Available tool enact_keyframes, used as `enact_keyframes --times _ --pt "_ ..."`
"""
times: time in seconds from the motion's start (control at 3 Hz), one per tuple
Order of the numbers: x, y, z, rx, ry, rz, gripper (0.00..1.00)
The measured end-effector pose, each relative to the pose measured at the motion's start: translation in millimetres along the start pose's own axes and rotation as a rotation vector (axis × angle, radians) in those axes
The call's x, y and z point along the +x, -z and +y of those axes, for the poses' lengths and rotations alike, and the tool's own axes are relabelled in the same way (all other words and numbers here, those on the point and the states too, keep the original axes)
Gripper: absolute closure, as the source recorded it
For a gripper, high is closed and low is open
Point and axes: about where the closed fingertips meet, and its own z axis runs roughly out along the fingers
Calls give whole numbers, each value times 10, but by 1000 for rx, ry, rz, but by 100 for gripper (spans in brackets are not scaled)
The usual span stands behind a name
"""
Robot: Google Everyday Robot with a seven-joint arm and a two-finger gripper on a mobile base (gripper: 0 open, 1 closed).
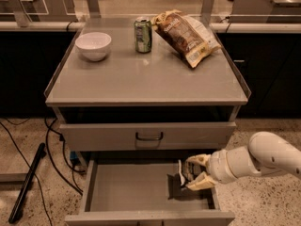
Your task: Pick rxbar chocolate from middle drawer and place on counter
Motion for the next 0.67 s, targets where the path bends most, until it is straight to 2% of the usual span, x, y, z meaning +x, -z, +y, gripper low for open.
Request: enact_keyframes --times 0.33,0.67 --pt "-637 672 -82 62 68 9 100" --pt "-637 672 -82 62 68 9 100"
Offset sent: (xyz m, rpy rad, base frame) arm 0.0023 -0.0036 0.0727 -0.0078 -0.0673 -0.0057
